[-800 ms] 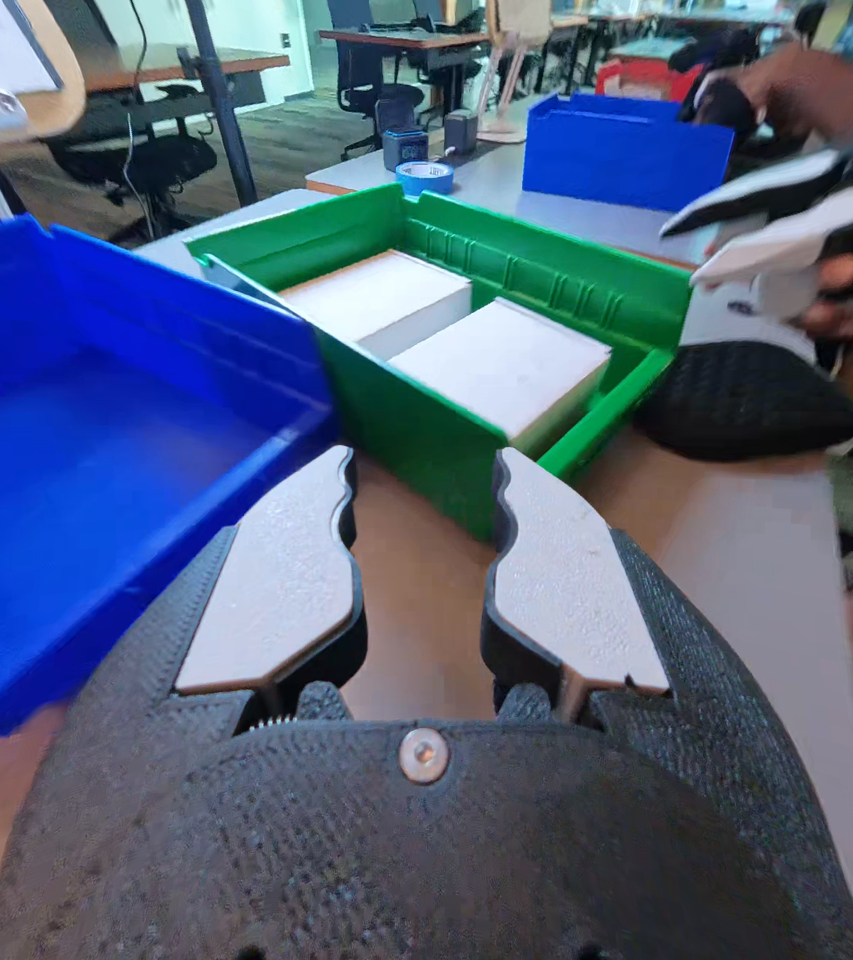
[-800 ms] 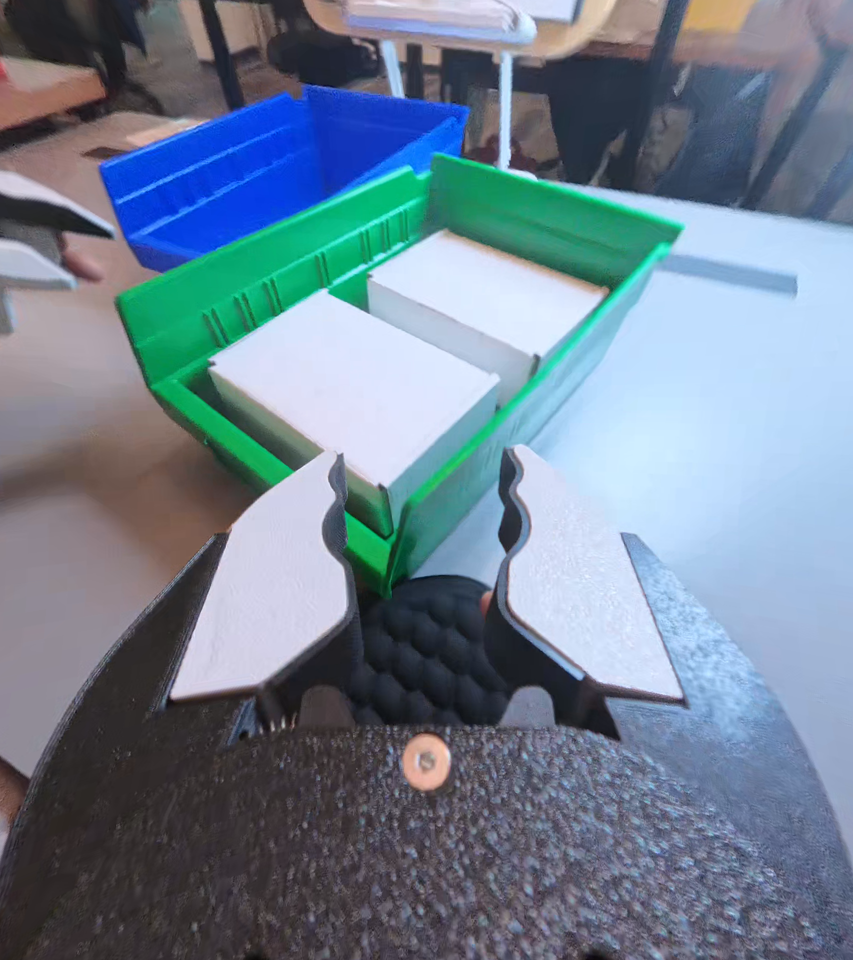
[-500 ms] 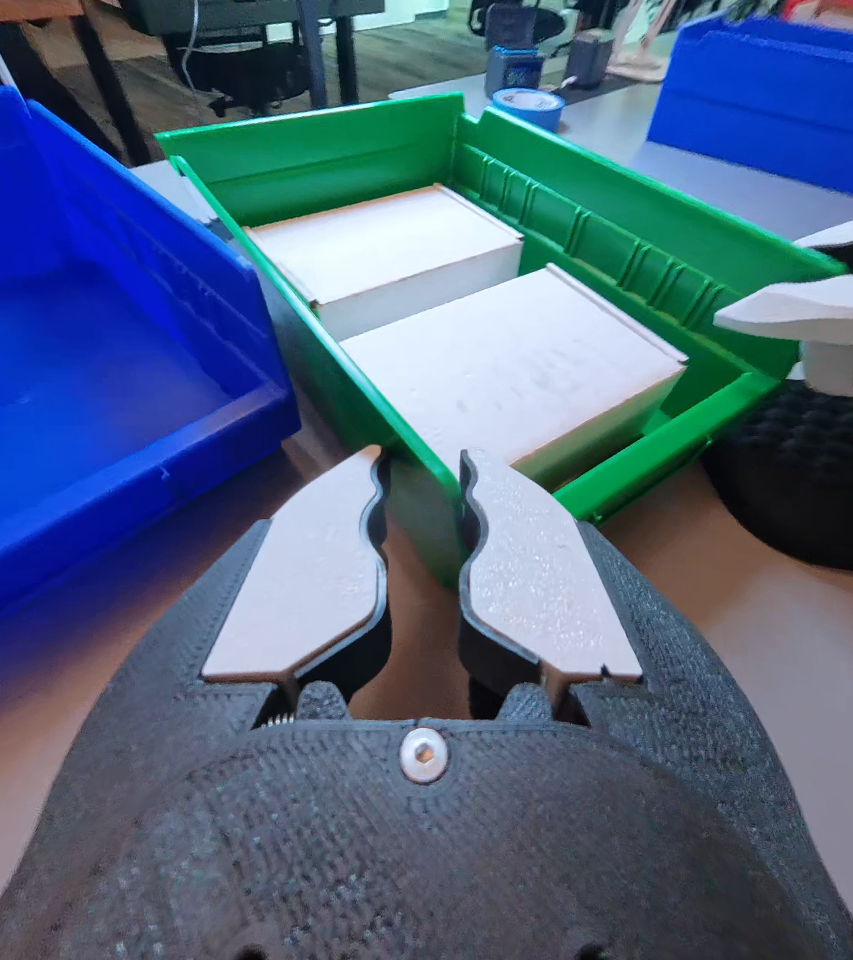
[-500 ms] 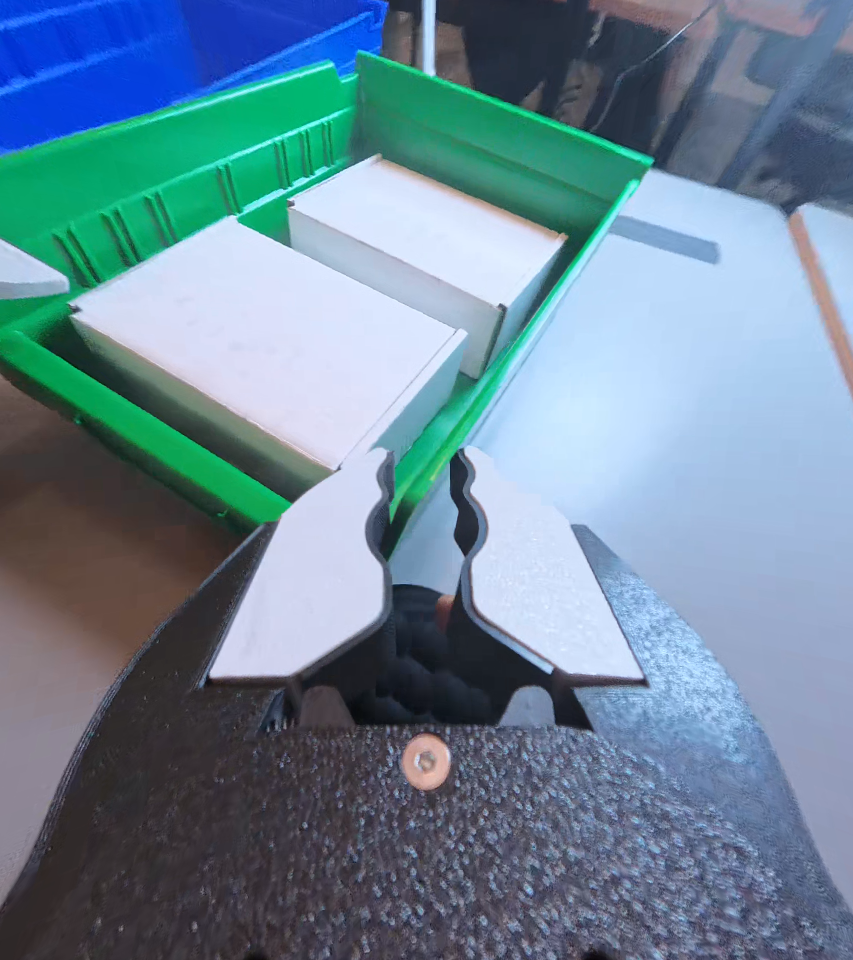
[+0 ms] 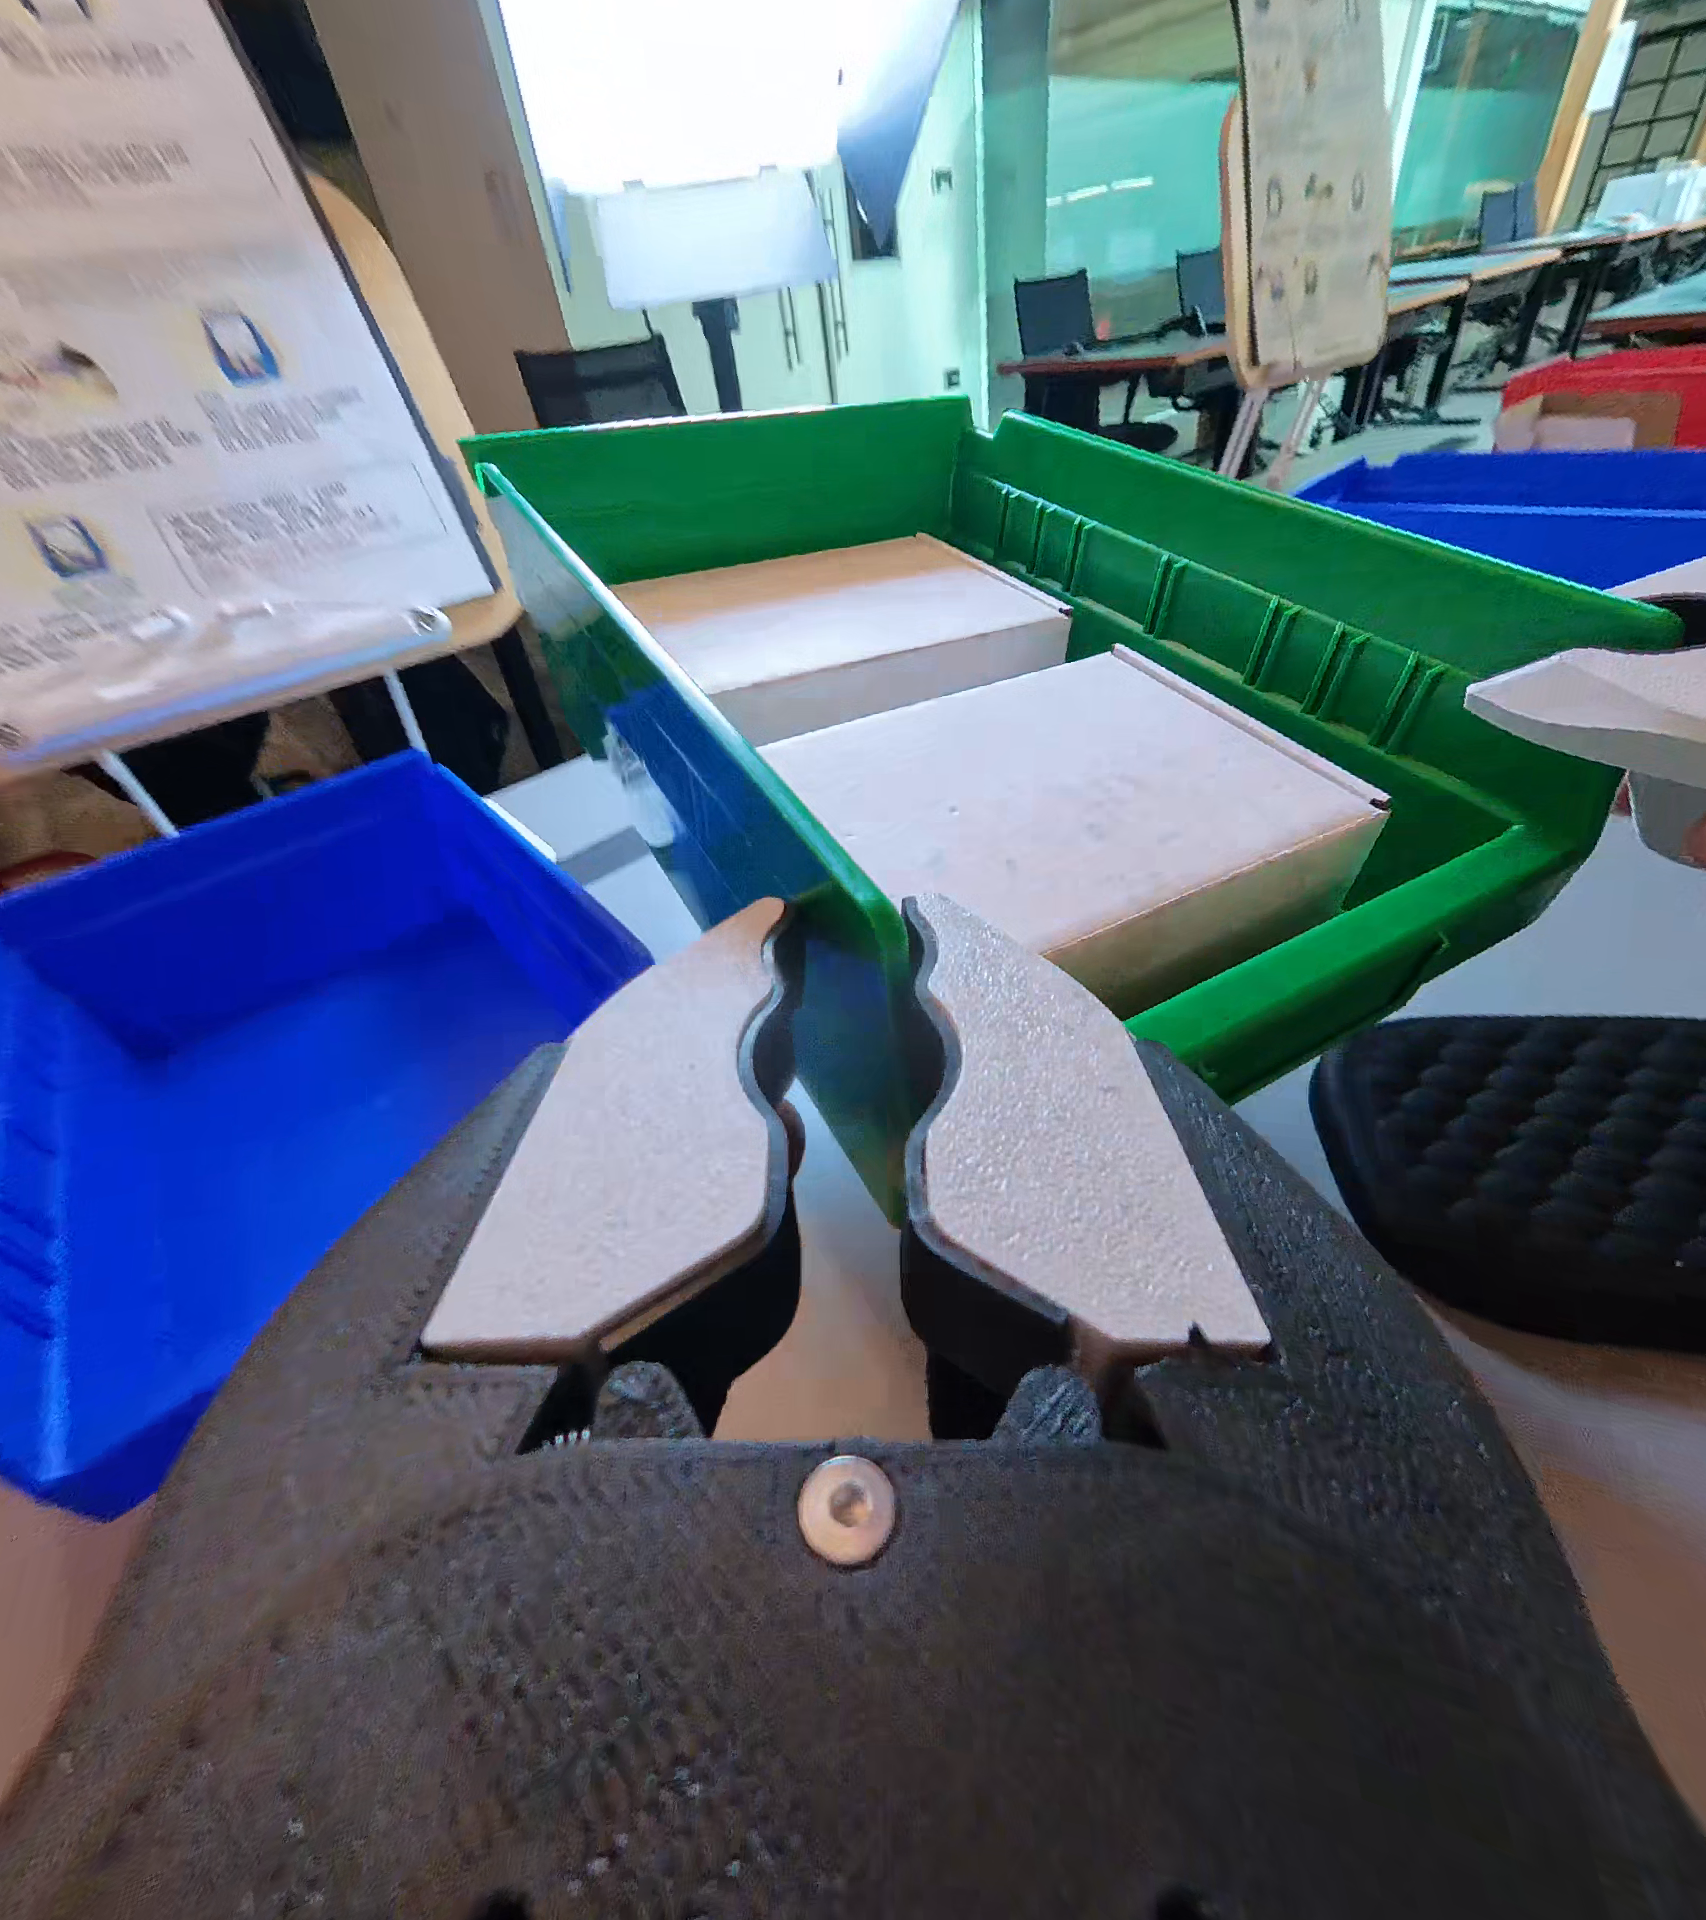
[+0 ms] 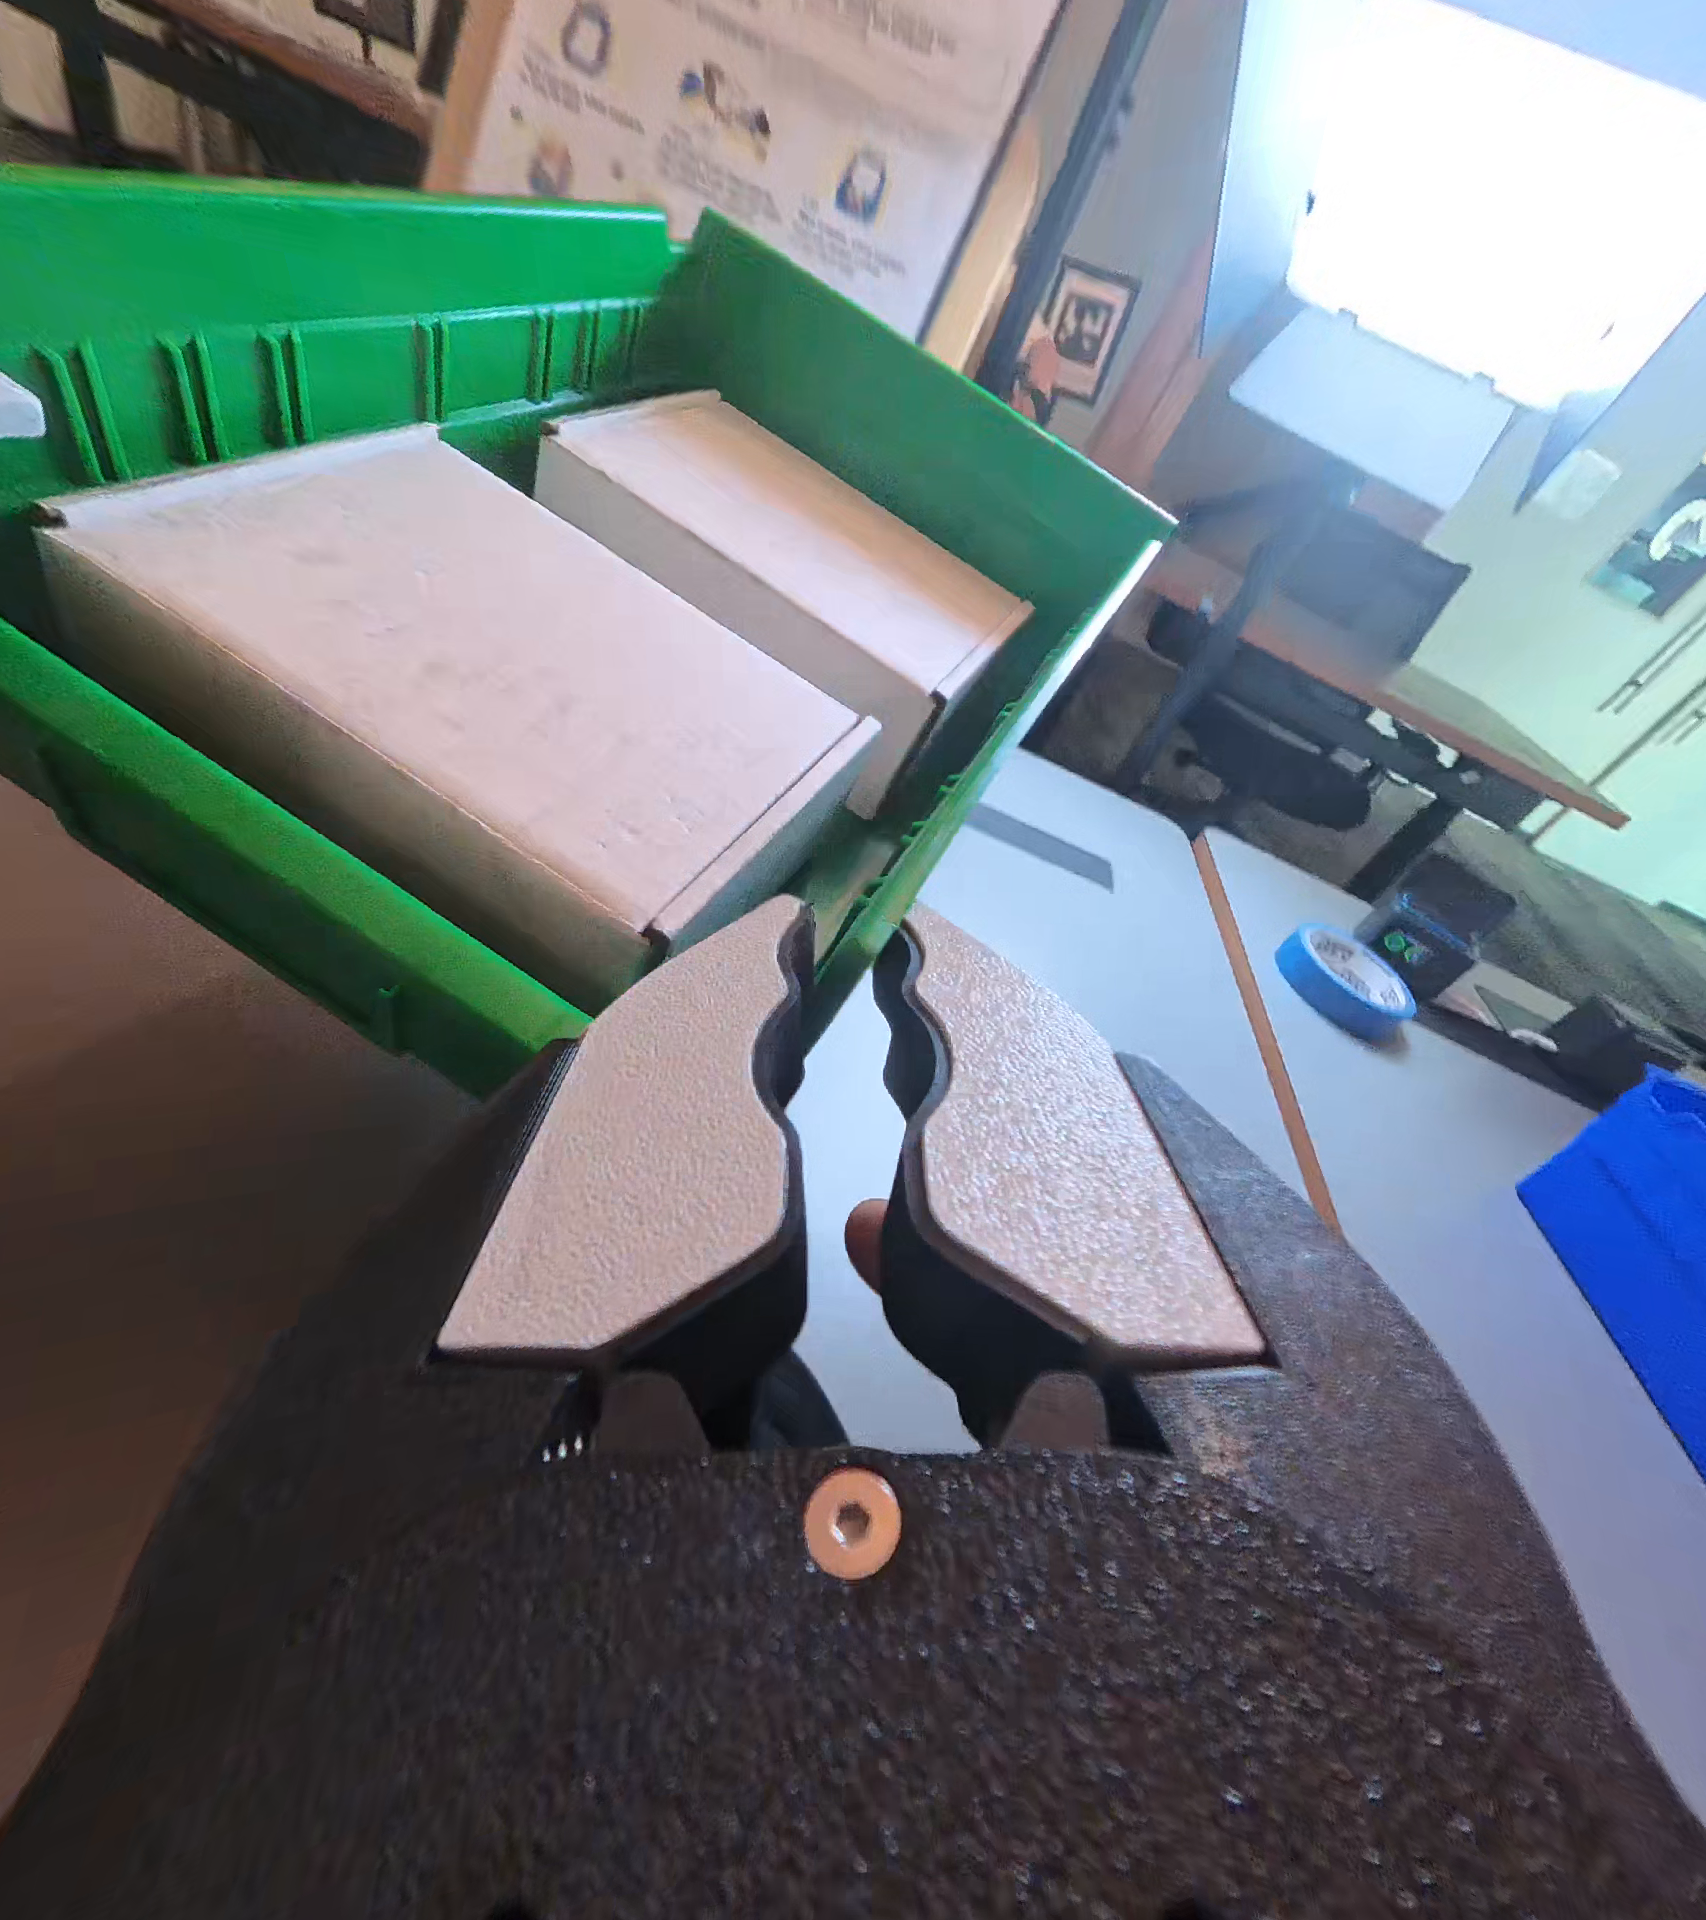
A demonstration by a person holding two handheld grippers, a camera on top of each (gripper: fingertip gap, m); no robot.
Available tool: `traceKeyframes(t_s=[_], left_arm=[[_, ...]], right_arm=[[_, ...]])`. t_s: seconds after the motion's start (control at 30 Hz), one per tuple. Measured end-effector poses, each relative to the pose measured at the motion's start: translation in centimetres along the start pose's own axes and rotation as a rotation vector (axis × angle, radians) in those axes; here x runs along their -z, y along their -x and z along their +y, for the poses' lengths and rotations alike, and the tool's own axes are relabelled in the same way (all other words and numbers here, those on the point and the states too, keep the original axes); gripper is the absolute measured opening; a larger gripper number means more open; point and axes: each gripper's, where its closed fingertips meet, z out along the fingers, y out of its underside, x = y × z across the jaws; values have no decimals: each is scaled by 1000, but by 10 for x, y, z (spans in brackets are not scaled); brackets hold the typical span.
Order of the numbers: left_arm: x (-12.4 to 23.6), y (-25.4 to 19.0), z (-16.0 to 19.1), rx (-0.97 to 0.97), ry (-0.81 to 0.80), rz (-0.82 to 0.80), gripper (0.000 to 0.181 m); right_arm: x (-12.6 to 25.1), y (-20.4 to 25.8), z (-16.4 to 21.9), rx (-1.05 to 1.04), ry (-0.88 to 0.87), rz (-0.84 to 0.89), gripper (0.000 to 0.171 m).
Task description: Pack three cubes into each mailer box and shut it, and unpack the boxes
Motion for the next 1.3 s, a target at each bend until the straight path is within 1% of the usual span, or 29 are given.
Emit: traceKeyframes(t_s=[0.1,0.23,0.4,0.53,0.63,0.73,0.87,0.97,1.17,1.3], left_arm=[[36,19,-24,-22,-38,-69,18],[97,61,-33,-30,-55,-208,17],[180,123,-20,1,-7,-388,17],[237,170,-8,22,19,-478,18],[268,195,4,34,42,-534,19],[286,215,21,47,80,-586,19],[296,236,43,76,111,-639,18],[298,248,61,100,130,-669,17],[298,262,86,125,165,-689,16],[295,275,114,165,202,-716,16]], right_arm=[[3,21,-38,-11,-94,-62,11],[-11,75,-83,-18,-187,-187,11],[-43,171,-123,-7,-226,-398,11],[-66,251,-137,32,-232,-555,13],[-83,300,-141,19,-217,-665,13],[-98,334,-141,19,-219,-741,13],[-114,364,-133,29,-205,-793,14],[-123,379,-126,42,-197,-811,14],[-138,400,-108,52,-172,-846,14],[-155,411,-98,70,-135,-844,15]])
